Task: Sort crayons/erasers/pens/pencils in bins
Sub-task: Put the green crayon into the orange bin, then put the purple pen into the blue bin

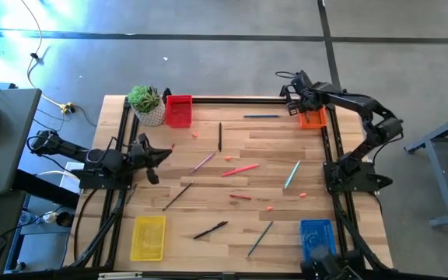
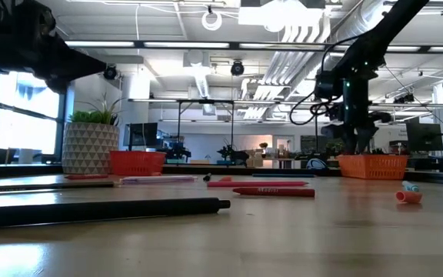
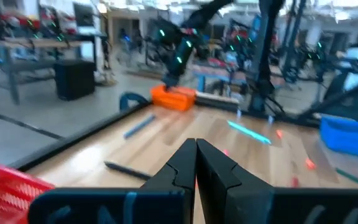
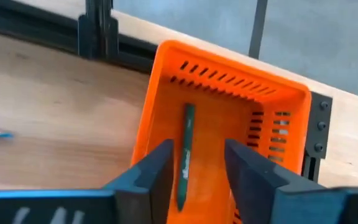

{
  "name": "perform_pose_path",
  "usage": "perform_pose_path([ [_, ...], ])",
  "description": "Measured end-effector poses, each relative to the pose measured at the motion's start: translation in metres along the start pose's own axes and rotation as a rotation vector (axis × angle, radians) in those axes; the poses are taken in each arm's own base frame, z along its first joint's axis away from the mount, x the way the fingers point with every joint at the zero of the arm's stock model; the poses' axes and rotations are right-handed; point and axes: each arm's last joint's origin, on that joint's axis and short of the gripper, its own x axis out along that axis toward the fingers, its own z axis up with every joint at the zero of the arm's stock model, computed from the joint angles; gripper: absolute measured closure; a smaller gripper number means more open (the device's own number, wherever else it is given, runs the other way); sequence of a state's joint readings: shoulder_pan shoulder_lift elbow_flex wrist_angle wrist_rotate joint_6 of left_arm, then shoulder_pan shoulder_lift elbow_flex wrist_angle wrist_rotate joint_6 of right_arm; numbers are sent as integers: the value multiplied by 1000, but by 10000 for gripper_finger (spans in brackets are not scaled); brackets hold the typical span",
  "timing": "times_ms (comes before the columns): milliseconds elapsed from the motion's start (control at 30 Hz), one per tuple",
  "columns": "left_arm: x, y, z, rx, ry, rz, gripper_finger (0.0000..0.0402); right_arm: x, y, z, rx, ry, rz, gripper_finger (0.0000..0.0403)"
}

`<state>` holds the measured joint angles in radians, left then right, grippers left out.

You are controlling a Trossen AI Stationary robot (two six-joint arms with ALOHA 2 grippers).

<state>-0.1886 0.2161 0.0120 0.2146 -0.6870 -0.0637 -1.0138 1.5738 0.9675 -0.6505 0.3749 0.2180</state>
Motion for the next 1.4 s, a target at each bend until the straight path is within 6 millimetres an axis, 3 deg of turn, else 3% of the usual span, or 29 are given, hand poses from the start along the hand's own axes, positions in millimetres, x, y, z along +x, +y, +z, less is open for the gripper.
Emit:
perform_pose_path([
  [200, 0, 0, 6, 109, -54, 2, 401, -18, -2, -6, -41, 6, 38, 277],
  [533, 0, 1, 10, 235, -88, 20, 401, -74, -4, -11, -63, -224, 113, 397],
  [733, 4, 6, 12, 236, -107, 14, 402, -108, 4, -16, -91, -385, 233, 398],
  [933, 3, 7, 19, 198, -178, -39, 402, -132, 31, -22, -184, -524, 347, 401],
  [1133, 2, 7, 27, 273, -251, -27, 401, -145, 51, -31, -254, -581, 417, 402],
  [1400, 2, 5, 27, 255, -269, -109, 401, -151, 60, -38, -284, -601, 418, 403],
])
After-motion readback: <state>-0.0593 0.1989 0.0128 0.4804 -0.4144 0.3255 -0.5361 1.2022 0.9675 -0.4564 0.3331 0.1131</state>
